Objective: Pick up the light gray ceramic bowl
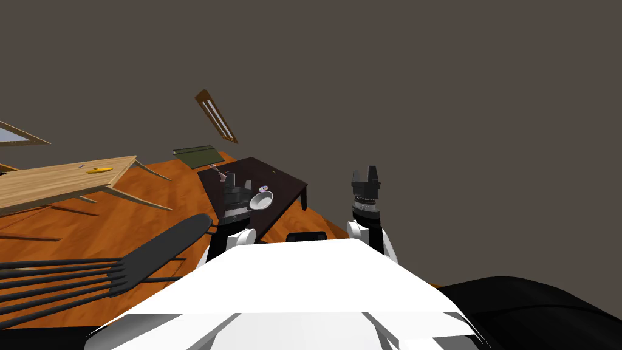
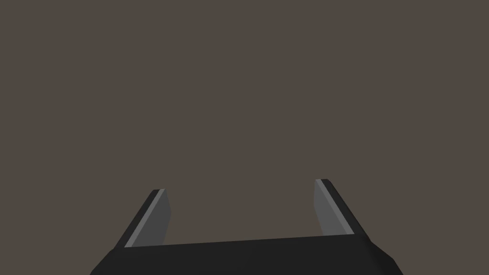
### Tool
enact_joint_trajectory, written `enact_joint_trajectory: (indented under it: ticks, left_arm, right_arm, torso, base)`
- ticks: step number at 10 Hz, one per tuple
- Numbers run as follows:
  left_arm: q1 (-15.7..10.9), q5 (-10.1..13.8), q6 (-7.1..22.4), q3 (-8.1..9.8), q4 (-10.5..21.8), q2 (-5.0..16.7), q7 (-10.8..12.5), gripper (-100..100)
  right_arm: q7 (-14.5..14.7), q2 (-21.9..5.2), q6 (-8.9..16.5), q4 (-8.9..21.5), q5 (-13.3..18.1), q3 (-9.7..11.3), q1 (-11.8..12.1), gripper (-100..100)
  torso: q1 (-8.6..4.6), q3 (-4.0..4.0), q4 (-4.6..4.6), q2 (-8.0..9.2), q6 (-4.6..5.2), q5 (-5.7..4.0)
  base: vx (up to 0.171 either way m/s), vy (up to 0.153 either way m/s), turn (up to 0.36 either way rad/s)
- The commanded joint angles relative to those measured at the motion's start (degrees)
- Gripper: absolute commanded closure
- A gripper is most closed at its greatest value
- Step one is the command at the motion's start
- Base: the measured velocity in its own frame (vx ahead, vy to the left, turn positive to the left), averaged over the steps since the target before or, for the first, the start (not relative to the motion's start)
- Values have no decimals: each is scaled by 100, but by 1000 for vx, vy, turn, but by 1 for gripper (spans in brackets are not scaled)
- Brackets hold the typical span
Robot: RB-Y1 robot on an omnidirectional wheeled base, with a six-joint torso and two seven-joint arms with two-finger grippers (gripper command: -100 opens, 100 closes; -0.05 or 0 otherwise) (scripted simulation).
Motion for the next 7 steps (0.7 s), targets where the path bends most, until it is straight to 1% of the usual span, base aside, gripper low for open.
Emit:
enact_joint_trajectory:
  ticks: [1,3,6,7]
  left_arm:
    - [-17,35,84,-2,11,174,26,-100]
    - [-52,117,278,-12,34,426,83,-100]
    - [-119,312,728,-57,73,808,208,-100]
    - [-119,312,735,-57,73,808,208,-100]
  right_arm:
    - [0,0,0,0,0,0,0,0]
    - [0,0,0,0,0,0,0,0]
    - [0,0,0,0,0,0,0,0]
    - [0,0,0,0,0,0,0,0]
  torso:
    - [0,0,0,0,0,0]
    - [-4,-1,-1,-3,0,-1]
    - [-12,-3,-1,-5,1,-3]
    - [-16,-4,-2,-7,1,-3]
  base:
    - [4,-7,-15]
    - [8,-20,-25]
    - [13,-38,-45]
    - [9,-31,-13]
